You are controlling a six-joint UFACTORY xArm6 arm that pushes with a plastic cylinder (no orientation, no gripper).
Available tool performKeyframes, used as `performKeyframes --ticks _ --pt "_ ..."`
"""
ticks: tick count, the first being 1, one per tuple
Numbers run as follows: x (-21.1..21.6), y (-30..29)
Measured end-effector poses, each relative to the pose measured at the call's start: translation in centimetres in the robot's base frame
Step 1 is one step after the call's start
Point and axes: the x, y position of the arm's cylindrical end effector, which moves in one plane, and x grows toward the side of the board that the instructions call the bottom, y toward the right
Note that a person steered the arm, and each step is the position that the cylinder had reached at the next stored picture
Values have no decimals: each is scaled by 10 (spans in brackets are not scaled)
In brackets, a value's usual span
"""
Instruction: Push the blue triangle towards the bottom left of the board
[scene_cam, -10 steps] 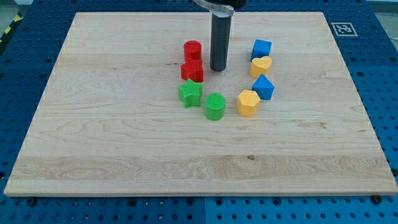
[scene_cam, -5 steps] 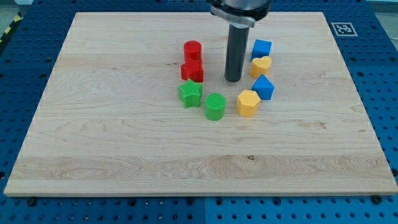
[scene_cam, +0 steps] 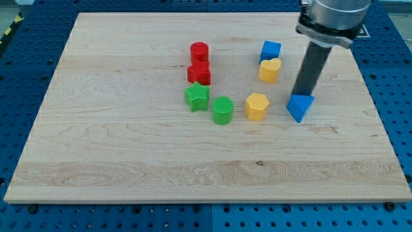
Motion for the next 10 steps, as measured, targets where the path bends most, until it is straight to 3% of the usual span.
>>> performKeyframes --ticks 1,3,7,9,10 --pt "7 31" --pt "5 33" --pt "26 2" --pt "37 -41" --pt "64 -54"
